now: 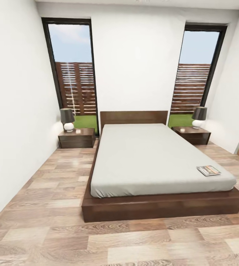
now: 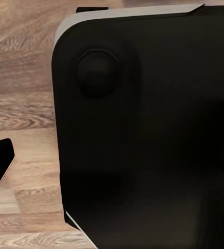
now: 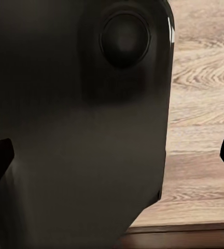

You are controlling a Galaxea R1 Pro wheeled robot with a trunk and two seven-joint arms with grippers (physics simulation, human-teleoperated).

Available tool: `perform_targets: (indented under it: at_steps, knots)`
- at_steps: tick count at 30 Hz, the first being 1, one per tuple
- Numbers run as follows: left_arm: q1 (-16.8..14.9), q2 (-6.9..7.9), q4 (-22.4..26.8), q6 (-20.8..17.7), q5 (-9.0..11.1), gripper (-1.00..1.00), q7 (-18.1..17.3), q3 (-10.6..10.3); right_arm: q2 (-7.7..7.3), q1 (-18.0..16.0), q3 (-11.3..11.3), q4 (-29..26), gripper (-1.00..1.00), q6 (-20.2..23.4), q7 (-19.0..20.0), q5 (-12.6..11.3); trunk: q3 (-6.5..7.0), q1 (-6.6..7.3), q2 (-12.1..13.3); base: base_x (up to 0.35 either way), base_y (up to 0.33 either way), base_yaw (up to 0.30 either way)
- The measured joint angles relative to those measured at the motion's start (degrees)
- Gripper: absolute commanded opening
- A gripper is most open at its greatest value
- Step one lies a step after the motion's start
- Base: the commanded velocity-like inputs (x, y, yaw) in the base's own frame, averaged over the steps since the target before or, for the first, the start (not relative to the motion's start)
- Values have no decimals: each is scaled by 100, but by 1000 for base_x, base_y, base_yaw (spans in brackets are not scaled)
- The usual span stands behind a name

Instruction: In the bedroom, move the book from the bed onto either nightstand, and place the two sandals side by side next to the bed.

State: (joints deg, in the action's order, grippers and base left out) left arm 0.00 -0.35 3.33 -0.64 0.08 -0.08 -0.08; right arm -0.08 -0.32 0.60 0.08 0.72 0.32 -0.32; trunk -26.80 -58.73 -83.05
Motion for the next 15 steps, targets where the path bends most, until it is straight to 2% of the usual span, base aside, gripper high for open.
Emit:
perform_targets:
  at_steps: [15]
  knots:
    - [0,0,0,0,0,100,0,0,-2,0,-1,0,100,0,-5,0,32,0,0,0,0,-285]
